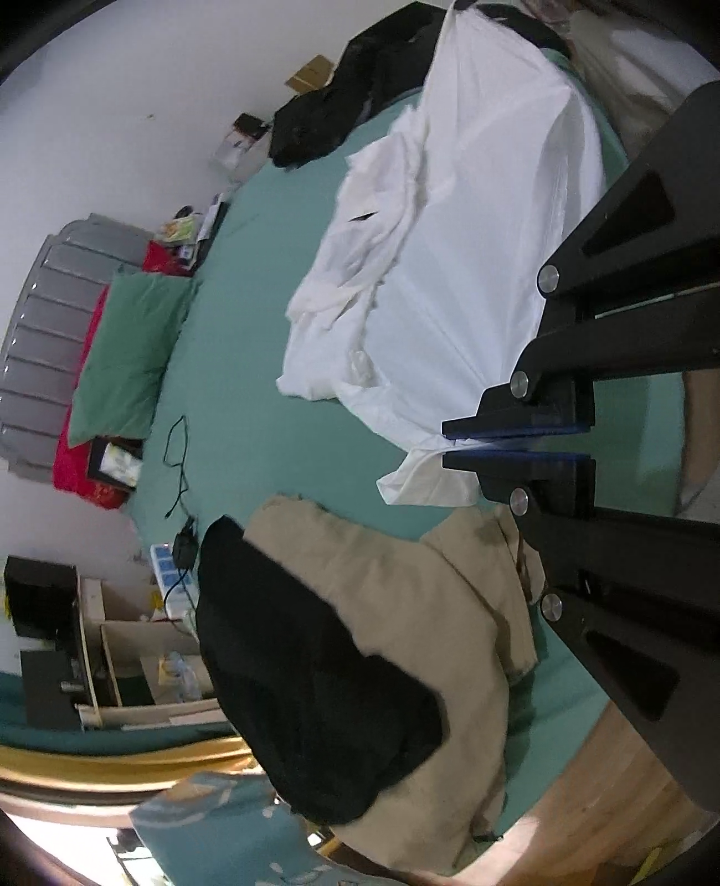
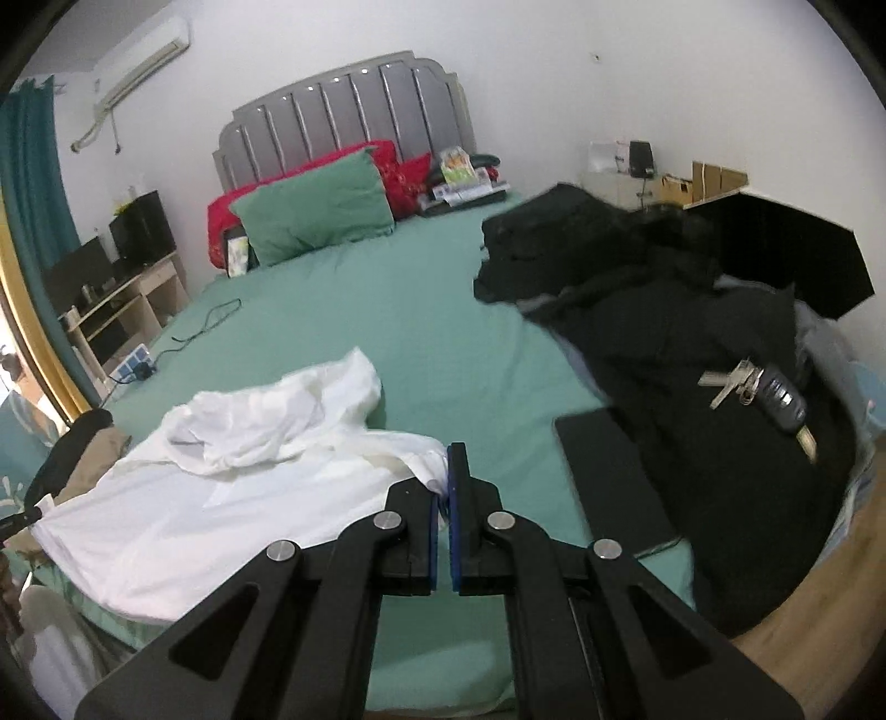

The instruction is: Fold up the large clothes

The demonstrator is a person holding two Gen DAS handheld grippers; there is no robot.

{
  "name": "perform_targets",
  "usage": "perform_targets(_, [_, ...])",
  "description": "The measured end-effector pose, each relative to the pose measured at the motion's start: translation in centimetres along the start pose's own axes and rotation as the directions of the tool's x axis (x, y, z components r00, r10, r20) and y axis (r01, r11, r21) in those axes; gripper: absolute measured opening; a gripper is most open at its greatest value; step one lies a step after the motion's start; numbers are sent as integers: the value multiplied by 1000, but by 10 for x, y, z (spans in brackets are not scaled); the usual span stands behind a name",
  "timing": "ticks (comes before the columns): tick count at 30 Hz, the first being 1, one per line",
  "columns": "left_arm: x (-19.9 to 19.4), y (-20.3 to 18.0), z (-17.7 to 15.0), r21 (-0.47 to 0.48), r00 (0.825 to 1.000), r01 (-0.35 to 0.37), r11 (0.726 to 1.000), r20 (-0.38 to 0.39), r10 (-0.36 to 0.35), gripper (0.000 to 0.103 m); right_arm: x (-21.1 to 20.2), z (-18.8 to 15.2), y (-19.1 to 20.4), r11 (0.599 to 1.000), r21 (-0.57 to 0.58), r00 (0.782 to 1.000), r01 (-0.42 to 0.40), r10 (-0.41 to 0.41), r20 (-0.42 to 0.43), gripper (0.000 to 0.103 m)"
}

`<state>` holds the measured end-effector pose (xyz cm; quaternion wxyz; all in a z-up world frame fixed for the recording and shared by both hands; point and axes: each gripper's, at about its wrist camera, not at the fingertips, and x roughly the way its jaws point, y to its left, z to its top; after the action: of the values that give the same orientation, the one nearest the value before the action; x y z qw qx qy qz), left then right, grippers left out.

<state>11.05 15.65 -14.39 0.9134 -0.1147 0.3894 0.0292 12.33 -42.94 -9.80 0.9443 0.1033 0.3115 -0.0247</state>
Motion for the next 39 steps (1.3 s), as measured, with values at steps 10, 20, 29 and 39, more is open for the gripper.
perform_targets(10, [-37,0,-1,-15,999,30,999,34,-30,4,-15,-12,-20,1000,20,998,-5,7,-63,3])
perform_targets(20, [-83,-6,-2,-68,991,34,997,134,-24,4,-35,-10,-31,1000,12,999,13,-12,-51,3])
perform_targets(29, [-50,-19,20,-72,985,-24,997,170,36,4,-9,20,-23,999,-46,1000,-2,2,11,3])
perform_targets(39, [10,-28,75,-85,972,-62,994,223,79,4,71,69,-13,997,-41,997,-63,64,40,3])
